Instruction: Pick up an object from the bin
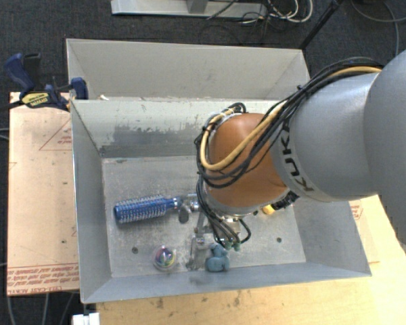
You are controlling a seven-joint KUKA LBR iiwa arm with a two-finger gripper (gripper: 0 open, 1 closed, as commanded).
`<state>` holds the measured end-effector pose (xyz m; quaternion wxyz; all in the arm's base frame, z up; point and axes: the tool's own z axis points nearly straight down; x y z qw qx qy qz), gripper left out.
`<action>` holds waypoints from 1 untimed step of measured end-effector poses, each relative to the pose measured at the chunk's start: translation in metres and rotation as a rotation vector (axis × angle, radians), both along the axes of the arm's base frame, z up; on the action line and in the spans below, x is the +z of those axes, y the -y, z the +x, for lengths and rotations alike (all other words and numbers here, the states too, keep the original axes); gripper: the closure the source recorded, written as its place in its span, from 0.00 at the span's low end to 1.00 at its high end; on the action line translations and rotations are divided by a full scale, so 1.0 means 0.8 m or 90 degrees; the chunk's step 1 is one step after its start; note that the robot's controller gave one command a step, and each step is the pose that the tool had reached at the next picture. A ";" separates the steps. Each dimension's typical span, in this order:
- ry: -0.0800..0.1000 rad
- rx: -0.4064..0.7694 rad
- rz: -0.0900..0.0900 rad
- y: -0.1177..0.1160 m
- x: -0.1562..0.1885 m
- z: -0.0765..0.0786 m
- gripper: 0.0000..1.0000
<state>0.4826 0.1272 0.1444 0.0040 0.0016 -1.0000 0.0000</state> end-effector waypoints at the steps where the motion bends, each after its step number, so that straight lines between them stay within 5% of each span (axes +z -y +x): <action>1: 0.010 0.139 0.002 -0.069 -0.093 0.126 0.00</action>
Offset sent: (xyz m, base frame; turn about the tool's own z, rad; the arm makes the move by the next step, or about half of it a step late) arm 0.0988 0.0537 -0.0744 -0.2188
